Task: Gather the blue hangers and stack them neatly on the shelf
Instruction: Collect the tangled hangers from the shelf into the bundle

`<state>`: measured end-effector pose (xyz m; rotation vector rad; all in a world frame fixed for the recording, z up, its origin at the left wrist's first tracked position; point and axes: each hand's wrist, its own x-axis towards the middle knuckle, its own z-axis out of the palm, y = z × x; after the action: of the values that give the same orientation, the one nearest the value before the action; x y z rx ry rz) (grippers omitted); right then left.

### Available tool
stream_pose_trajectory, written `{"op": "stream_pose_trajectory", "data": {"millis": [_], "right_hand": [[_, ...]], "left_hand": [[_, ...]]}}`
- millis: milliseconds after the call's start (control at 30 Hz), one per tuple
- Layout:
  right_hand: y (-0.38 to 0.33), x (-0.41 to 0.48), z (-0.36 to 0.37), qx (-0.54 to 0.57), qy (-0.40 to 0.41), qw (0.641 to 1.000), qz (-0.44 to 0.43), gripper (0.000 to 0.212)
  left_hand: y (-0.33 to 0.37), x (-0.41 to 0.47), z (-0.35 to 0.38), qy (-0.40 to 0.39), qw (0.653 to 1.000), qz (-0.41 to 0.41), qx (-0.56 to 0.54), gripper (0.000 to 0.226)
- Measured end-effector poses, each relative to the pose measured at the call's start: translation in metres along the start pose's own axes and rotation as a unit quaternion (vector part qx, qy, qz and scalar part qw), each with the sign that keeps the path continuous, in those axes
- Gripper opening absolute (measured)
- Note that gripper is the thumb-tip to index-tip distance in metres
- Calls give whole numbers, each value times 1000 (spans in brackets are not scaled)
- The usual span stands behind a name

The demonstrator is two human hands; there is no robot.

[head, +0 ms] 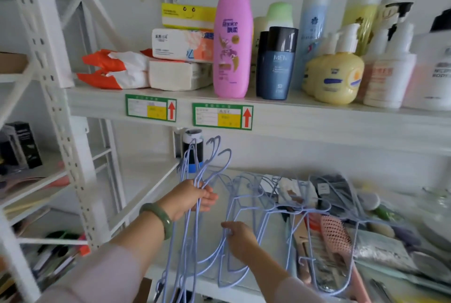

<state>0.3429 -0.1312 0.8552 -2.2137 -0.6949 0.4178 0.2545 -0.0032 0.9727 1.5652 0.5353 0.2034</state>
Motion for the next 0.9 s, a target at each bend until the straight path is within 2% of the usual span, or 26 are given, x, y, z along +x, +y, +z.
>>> {"op": "stream_pose_trajectory", "data": {"millis": [133,300,367,467,533,633,733,800,900], "right_hand": [[-10,11,8,-106,-12,994,1,37],[-24,25,22,-171,-3,981,89,35],[-29,30,24,-192,34,974,112,37],[-33,34,23,-165,87,973,135,34],[-36,35,19,-73,103,977,172,36],[-41,42,7,148,81,963,209,41],[-52,45,-1,339,28,920,194,11],[-59,41,-5,395,29,903,166,17],[-60,32,-7,387,45,911,138,29]], "left_hand": [[1,23,-1,-4,1000,-11,23,22],[6,47,-5,-23,998,-23,48,21],[7,54,-7,-30,998,-27,48,21],[6,63,-10,-38,998,-32,47,20],[4,68,-12,-42,997,-34,53,17],[2,72,-13,-47,997,-39,53,14],[0,73,-11,-51,996,-46,51,10],[-2,73,-10,-54,996,-48,44,7],[-3,73,-9,-35,997,-47,40,20]]}}
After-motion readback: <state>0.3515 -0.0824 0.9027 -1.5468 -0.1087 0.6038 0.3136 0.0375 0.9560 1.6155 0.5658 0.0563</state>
